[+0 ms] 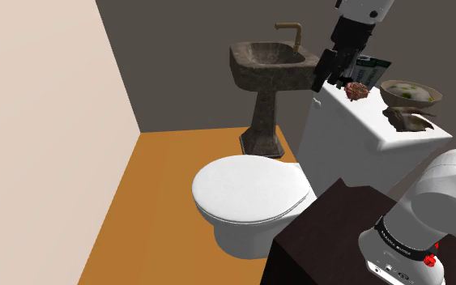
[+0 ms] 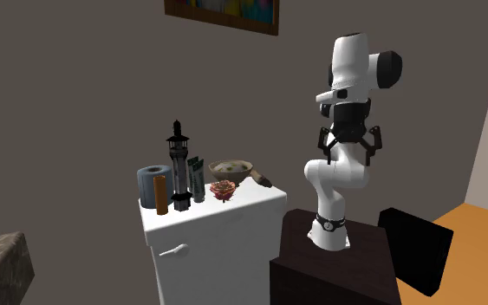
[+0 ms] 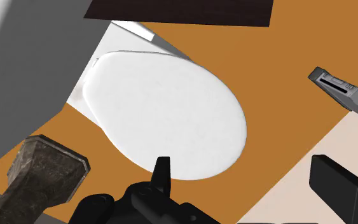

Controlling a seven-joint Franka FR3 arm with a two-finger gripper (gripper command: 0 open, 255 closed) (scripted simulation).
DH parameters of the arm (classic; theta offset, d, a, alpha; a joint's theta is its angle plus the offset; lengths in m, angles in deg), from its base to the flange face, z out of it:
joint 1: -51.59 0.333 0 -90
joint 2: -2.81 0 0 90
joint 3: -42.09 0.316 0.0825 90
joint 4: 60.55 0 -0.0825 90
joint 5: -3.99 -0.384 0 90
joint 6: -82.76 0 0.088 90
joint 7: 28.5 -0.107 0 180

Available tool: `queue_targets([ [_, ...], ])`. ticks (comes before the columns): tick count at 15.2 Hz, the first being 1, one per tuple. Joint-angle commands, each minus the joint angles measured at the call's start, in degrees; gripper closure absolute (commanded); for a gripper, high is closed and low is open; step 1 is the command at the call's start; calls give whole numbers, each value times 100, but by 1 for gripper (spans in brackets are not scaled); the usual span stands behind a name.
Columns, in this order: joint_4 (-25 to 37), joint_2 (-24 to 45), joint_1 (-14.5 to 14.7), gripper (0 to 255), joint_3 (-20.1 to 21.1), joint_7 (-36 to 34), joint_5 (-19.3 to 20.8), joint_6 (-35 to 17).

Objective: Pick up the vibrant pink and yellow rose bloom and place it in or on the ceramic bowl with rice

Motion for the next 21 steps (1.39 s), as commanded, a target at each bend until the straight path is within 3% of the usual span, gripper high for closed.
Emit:
queue_targets([
  [1, 0, 0, 0, 0, 0, 0, 0, 0],
  [11, 30, 379, -289, 0, -1467, 1696, 641, 200],
  [21, 780, 1580, -408, 0, -2915, 3438, 1097, 266],
])
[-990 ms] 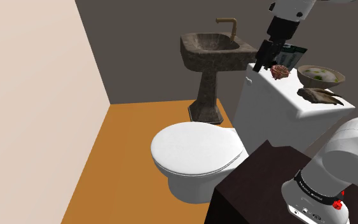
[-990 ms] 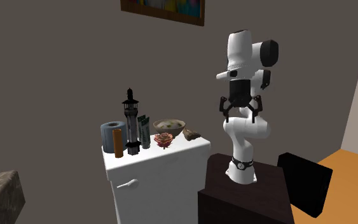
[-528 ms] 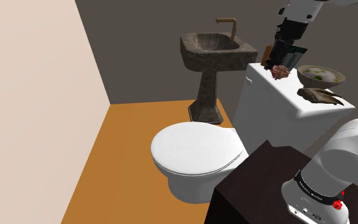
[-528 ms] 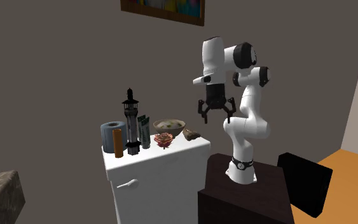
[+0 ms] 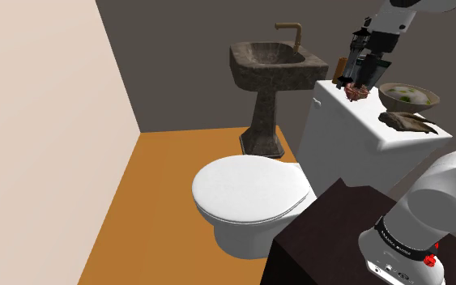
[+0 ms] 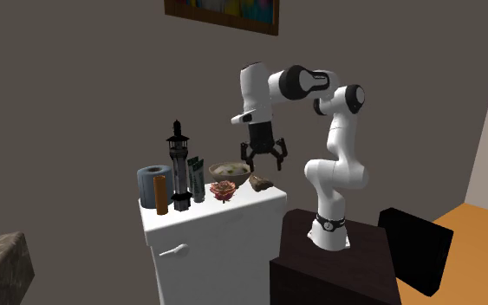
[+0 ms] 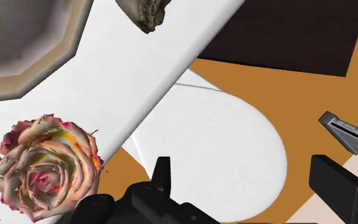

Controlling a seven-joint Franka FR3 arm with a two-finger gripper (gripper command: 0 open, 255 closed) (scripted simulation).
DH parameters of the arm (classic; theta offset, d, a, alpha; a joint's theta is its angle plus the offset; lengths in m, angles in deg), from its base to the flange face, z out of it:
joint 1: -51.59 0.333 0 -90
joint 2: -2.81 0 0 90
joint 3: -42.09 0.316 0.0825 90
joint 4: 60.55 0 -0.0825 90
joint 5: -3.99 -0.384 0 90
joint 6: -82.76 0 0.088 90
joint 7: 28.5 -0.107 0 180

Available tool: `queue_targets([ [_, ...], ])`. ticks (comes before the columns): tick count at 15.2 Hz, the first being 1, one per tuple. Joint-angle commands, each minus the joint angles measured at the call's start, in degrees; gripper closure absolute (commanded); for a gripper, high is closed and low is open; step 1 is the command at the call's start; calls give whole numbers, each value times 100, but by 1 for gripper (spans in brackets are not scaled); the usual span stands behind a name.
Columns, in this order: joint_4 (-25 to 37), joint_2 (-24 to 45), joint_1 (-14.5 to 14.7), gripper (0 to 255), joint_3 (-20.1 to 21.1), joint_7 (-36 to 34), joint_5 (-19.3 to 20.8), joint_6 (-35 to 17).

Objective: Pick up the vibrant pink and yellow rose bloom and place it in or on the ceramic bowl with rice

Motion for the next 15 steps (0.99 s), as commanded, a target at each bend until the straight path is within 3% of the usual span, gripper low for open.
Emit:
queue_targets([
  [1, 253, 369, 17, 0, -298, 375, 31, -5],
  [6, 924, 1324, 44, 0, -1035, 1351, -37, 23],
  [11, 1782, 2565, -1, 0, -1747, 2469, -427, 113],
  [15, 1506, 2509, -16, 0, -1717, 2444, -397, -119],
])
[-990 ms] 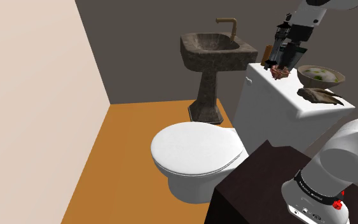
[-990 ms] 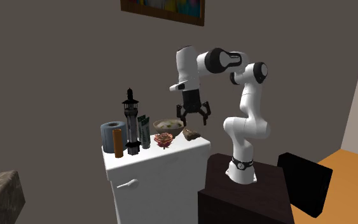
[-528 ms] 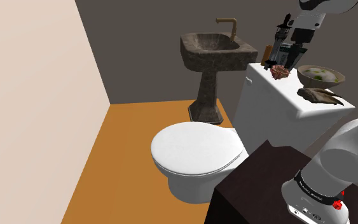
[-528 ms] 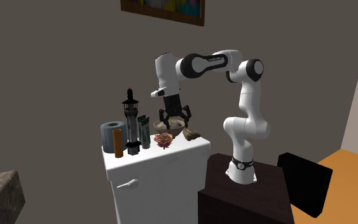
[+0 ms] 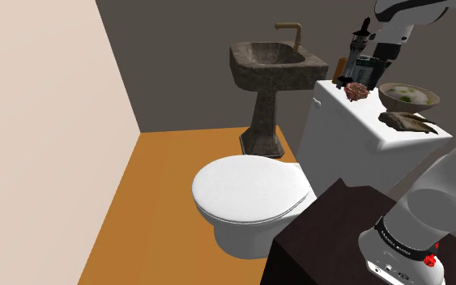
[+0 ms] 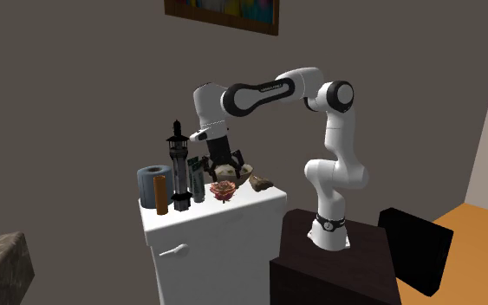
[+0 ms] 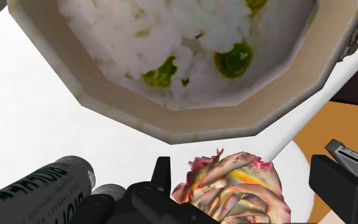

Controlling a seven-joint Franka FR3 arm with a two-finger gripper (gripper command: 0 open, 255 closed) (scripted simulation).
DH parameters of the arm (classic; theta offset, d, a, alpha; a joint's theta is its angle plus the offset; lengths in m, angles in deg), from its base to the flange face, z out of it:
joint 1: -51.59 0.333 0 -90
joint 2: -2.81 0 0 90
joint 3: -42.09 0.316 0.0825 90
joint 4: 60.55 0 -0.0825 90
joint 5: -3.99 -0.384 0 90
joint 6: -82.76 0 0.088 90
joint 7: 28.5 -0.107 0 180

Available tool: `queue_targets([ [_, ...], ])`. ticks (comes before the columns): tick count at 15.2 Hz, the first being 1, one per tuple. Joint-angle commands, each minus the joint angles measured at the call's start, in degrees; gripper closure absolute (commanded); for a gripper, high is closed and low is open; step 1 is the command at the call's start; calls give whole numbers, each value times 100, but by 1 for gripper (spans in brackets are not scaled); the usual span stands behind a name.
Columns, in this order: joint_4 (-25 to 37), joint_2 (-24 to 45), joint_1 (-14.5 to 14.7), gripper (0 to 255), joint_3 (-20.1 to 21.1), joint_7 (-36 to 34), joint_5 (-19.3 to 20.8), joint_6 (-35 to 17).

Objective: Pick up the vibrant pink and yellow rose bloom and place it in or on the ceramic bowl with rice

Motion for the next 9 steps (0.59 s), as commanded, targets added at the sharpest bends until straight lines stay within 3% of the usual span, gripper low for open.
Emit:
queue_targets([
  [1, -162, -14, 4, 0, 8, -11, 8, -152],
  [4, -471, -58, 3, 0, 19, -33, 33, -428],
  [9, -471, -58, 3, 0, 19, -33, 33, -428],
])
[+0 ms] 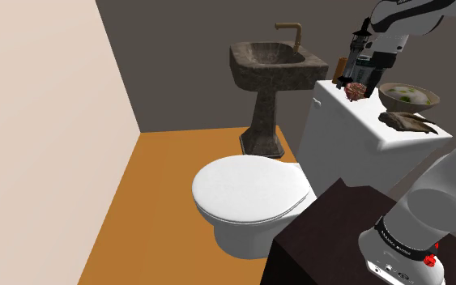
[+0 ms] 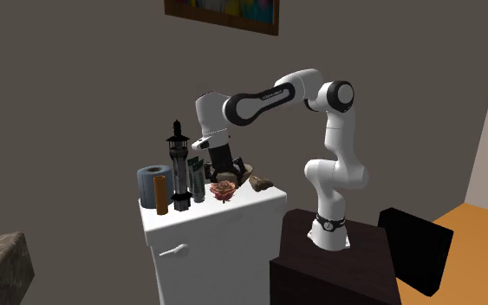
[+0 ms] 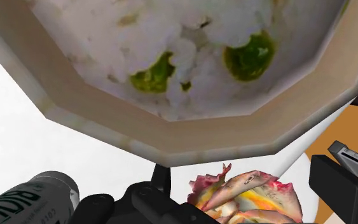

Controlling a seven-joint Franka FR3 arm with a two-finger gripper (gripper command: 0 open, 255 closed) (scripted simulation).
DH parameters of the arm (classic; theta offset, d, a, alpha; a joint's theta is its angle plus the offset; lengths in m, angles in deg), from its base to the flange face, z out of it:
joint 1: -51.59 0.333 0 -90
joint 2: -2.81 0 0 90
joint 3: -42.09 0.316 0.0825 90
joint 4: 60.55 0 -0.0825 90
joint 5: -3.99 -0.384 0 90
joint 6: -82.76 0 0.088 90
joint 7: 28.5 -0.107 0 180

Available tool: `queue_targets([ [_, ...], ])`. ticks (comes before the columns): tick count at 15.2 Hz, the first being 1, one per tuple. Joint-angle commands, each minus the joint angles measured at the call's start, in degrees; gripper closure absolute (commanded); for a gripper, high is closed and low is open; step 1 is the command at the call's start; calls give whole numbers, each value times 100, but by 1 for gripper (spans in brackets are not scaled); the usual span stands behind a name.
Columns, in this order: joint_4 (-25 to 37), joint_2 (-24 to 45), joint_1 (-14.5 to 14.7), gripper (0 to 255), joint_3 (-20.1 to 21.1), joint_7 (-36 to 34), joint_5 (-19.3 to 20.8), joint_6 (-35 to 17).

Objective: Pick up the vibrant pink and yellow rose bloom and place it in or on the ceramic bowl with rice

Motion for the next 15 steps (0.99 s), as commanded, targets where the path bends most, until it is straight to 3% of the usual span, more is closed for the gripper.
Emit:
queue_targets([
  [1, -4, 0, 1, 0, 1, -1, 0, -4],
  [3, -3, 0, 0, 0, 1, -1, 0, -3],
  [4, -3, 0, 0, 255, 1, -1, 0, -3],
  [15, 125, -31, 4, 255, 14, -25, 14, 147],
])
